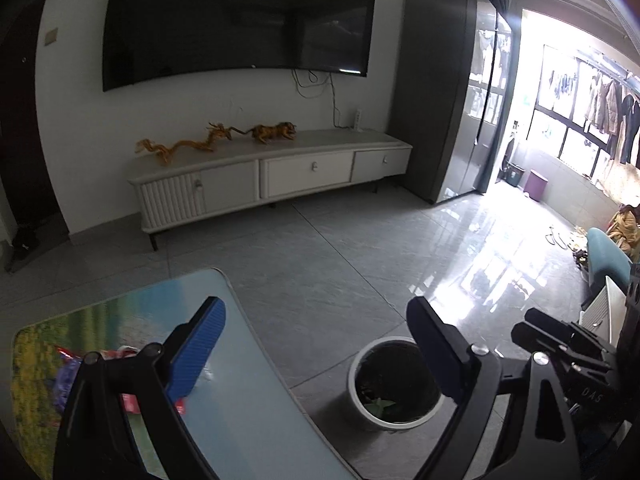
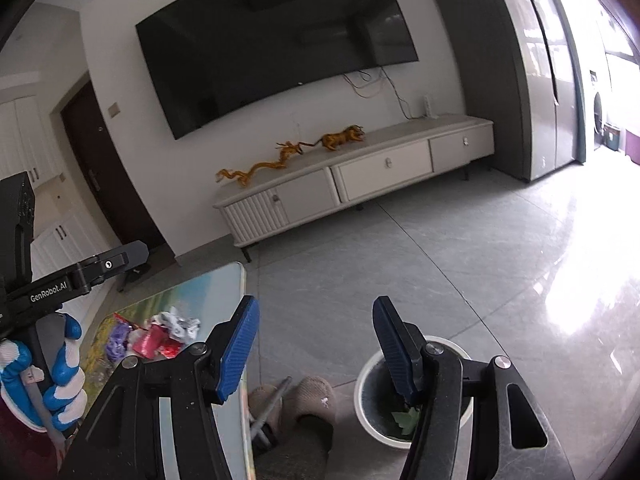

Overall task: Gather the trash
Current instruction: 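Move both open tools back toward the trash on the table, then grasp the pink bag with the left tool while the right tool grasps the white milk bag, then carry the pink bag and white milk bag over the bin with both tools, then open both tools to drop the bags into the bin, then move both open tools back toward the table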

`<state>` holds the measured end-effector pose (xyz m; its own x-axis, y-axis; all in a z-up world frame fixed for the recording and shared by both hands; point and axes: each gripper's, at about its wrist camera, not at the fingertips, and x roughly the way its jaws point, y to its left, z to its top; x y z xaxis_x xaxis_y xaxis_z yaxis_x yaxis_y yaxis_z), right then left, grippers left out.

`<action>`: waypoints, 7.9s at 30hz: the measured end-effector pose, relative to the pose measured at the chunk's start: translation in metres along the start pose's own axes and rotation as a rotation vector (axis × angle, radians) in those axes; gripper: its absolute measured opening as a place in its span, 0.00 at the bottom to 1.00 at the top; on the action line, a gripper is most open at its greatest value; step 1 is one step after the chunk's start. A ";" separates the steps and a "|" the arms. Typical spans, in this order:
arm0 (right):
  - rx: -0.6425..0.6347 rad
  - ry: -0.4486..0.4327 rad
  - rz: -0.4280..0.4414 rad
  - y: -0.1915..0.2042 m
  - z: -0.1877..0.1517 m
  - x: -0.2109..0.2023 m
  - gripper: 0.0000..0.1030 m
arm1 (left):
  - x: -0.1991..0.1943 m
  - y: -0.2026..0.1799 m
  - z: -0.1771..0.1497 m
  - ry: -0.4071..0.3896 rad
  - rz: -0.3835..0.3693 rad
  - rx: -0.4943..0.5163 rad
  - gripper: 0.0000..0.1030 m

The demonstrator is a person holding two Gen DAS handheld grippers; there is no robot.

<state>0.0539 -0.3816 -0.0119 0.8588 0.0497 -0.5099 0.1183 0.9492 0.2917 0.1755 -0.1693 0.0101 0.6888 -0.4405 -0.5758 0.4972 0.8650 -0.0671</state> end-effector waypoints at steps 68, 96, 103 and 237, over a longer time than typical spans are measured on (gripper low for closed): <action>-0.243 0.493 0.374 0.199 -0.057 0.301 0.18 | 0.123 0.208 -0.137 0.424 0.104 0.067 0.26; -0.167 0.278 0.459 0.191 -0.048 0.128 0.16 | -0.050 0.171 -0.120 0.105 0.036 -0.203 0.23; -0.157 0.198 0.467 0.181 -0.039 0.082 0.16 | -0.089 0.150 -0.105 0.028 0.015 -0.221 0.22; -0.196 -0.107 0.162 0.133 0.012 -0.022 0.57 | -0.179 0.067 -0.042 -0.308 0.367 -0.050 0.73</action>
<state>0.0567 -0.2601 0.0480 0.9078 0.1820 -0.3778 -0.1143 0.9742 0.1948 0.0633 -0.0219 0.0742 0.9422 -0.1478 -0.3007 0.1709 0.9839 0.0519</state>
